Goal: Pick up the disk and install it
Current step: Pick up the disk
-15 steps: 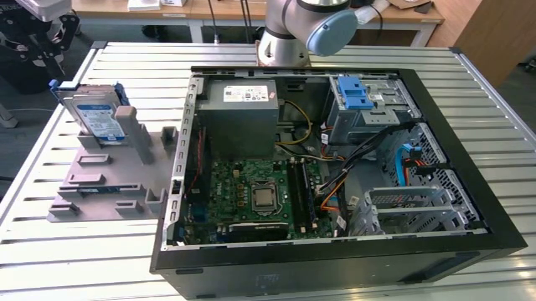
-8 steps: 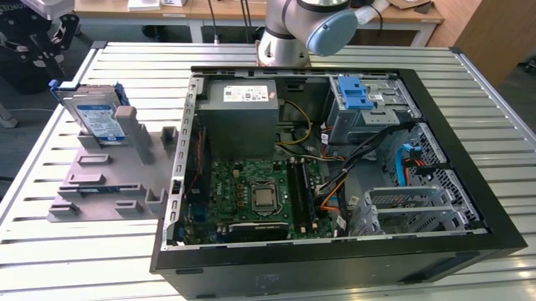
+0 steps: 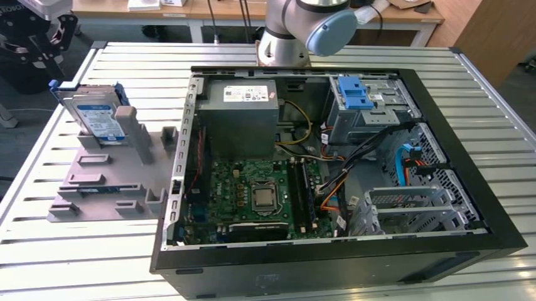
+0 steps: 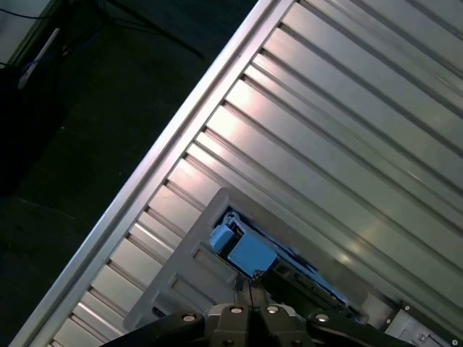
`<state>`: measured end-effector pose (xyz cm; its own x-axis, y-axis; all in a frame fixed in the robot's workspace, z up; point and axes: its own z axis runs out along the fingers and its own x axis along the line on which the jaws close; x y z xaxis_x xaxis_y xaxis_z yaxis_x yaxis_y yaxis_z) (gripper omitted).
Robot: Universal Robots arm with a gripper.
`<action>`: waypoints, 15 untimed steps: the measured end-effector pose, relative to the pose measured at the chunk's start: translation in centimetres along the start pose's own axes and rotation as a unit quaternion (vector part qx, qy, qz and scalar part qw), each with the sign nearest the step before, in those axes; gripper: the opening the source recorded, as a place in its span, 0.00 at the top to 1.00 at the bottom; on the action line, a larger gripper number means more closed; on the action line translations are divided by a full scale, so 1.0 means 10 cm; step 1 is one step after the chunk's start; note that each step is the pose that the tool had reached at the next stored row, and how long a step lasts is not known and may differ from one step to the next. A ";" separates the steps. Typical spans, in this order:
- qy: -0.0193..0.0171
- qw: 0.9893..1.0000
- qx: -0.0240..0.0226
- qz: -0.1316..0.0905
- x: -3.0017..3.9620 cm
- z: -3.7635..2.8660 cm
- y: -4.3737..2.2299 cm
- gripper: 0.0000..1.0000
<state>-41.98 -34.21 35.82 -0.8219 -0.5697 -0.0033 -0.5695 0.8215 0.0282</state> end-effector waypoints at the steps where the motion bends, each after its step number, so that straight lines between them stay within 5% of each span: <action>1: -0.002 1.000 0.001 -0.001 0.001 0.002 0.000 0.89; 7: -0.002 0.999 0.002 -0.041 0.001 0.020 0.001 0.89; 15: -0.002 0.994 0.002 -0.112 0.002 0.042 0.000 0.89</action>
<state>-42.00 -34.21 35.40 -0.6748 -0.7379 -0.0120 -0.7379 0.6745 0.0216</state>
